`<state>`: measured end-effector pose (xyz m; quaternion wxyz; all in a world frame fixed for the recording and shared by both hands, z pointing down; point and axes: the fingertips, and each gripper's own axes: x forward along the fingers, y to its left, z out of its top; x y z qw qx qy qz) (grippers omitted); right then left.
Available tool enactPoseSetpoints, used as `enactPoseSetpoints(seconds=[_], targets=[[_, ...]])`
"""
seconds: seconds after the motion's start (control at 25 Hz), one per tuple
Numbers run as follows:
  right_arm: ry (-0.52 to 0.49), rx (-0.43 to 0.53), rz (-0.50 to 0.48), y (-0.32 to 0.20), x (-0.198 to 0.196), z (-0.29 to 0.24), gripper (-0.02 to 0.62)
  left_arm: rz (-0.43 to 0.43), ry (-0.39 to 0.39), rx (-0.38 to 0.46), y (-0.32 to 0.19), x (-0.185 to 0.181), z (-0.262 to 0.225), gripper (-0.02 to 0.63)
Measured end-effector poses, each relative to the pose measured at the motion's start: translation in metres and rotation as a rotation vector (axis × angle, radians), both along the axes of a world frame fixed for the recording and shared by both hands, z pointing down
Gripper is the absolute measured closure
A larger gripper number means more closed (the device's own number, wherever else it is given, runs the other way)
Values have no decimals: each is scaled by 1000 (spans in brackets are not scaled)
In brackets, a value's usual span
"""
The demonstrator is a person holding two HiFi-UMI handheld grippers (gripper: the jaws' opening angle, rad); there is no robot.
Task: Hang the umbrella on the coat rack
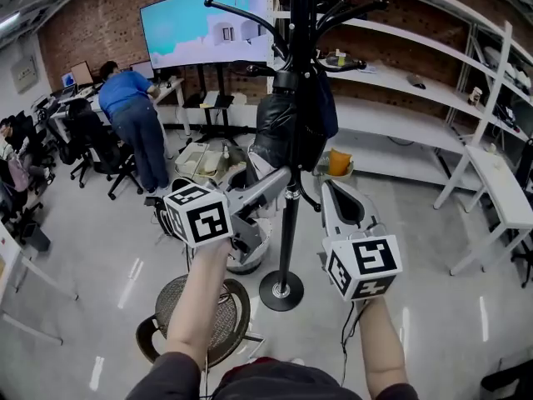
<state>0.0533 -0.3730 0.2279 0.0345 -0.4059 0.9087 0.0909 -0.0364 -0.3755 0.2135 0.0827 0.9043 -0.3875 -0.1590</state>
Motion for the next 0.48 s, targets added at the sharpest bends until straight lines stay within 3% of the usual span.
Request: enactPoseSetpoints(seconds=[0.48], targets=[[26, -31, 110, 1, -18, 15, 577, 120, 1, -34, -17, -21, 14, 374]])
